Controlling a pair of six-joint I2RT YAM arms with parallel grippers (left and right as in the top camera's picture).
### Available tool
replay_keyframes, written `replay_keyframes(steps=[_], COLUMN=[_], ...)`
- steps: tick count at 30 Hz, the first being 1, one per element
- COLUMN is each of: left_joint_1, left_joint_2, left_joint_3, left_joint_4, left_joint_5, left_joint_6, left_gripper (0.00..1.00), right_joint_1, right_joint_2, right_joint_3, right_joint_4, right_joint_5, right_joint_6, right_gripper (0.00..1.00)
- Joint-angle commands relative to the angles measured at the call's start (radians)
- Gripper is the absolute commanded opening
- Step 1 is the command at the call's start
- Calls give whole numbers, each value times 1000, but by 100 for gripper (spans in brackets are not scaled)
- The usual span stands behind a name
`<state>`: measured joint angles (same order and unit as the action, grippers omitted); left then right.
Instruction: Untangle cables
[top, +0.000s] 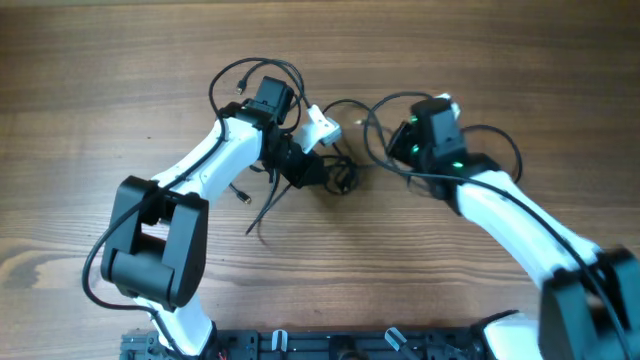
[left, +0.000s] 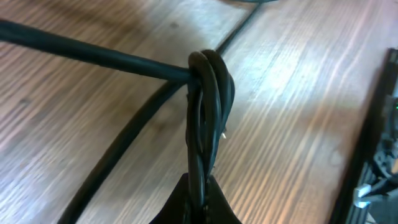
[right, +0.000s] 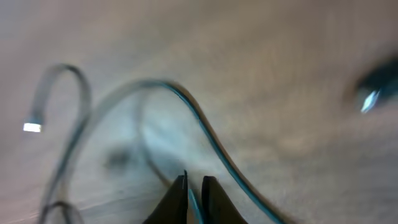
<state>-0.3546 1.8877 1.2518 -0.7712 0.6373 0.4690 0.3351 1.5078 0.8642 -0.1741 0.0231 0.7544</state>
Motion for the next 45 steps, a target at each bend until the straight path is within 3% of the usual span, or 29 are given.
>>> replay_keyframes(steps=[1, 8, 14, 20, 24, 26, 32, 33, 38, 45], left_joint_1=[10, 10, 10, 10, 10, 10, 10, 10, 10, 13], left_joint_2=[-13, -13, -13, -13, -13, -13, -13, -13, -32, -132], left_joint_3=[-2, -2, -2, -2, -2, -2, -2, -2, -2, -1], left_joint_4=[-3, -3, -3, -3, -3, -3, -4, -4, -8, 6], left_joint_5=[-29, -29, -29, -29, -29, -29, -29, -29, -21, 32], left_joint_6=[-14, -14, -14, -13, -13, -13, -13, -13, -37, -78], left_gripper=[4, 5, 5, 5, 6, 12, 54, 58, 67, 68], right_joint_1=[-9, -9, -9, -8, -7, -7, -7, -7, -7, -7], right_joint_2=[-162, -274, -245, -205, -148, -122, -50, -42, -21, -21], right_joint_3=[9, 9, 9, 9, 9, 9, 9, 9, 9, 9], right_joint_4=[9, -26, -71, -71, -71, -70, -69, -66, -62, -67], right_joint_5=[-11, -60, -148, -161, -218, -236, -262, -263, -262, -262], right_joint_6=[-100, -100, -101, -96, -96, -97, -97, -97, -97, -100], right_gripper=[8, 4, 18, 20, 28, 28, 29, 29, 29, 33])
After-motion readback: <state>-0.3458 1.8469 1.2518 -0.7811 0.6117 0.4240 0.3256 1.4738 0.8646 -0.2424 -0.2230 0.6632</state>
